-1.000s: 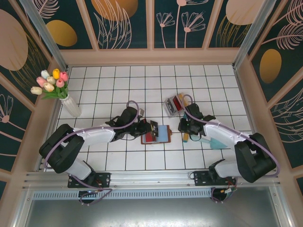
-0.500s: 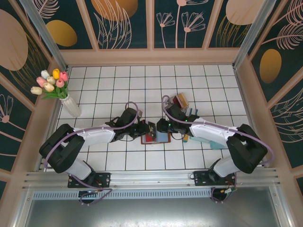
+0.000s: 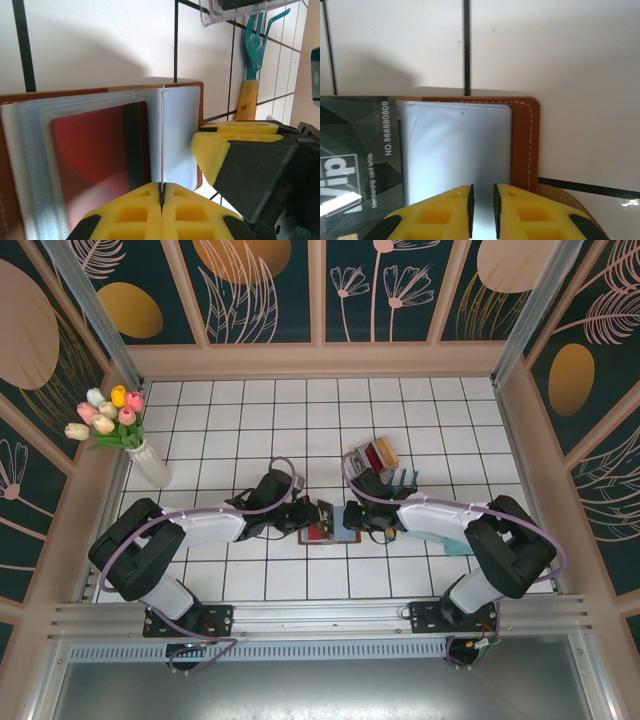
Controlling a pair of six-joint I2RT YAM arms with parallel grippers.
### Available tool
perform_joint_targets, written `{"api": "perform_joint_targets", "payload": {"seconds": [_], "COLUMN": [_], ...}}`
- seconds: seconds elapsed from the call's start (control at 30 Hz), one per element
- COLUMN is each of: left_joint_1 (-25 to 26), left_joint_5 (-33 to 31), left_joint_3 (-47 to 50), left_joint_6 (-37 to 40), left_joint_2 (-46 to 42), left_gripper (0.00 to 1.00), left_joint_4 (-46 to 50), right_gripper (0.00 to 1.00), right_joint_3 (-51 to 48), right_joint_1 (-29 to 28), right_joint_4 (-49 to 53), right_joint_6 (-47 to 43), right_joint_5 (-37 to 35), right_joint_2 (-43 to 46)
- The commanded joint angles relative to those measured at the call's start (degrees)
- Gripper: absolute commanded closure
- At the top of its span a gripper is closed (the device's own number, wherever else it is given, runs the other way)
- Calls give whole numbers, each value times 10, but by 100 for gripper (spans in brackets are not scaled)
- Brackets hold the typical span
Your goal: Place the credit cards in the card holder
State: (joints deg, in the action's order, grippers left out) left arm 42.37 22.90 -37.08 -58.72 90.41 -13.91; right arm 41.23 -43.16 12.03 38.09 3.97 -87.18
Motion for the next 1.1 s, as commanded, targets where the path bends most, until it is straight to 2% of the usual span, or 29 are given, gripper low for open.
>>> {"api": "perform_joint_targets", "payload": {"seconds": [0.0, 0.23, 0.53, 0.7, 0.83, 1.07], "left_joint_1": [5, 9, 26, 30, 31, 31], "left_joint_5": [16, -11, 5, -2, 20, 0], "left_joint_3": [3, -5, -25, 9, 21, 19], "left_joint_6": [-1, 5, -10, -72, -94, -72], "left_joint_2": [15, 19, 61, 59, 71, 70], "left_gripper": [100, 100, 100, 100, 100, 100], "left_joint_4": [-18, 16, -6, -92, -140, -98], "right_gripper": [79, 80, 80, 80, 80, 78], "right_joint_3": [-12, -26, -33, -44, -46, -20], "right_joint_1": [5, 8, 7, 7, 7, 14], "right_joint_4": [25, 15, -1, -10, -12, 18], "right_joint_6": [16, 19, 22, 28, 29, 23], "right_joint_5": [-31, -23, -16, -15, -13, -31], "right_joint_2": [-10, -29, -36, -44, -41, 9]}}
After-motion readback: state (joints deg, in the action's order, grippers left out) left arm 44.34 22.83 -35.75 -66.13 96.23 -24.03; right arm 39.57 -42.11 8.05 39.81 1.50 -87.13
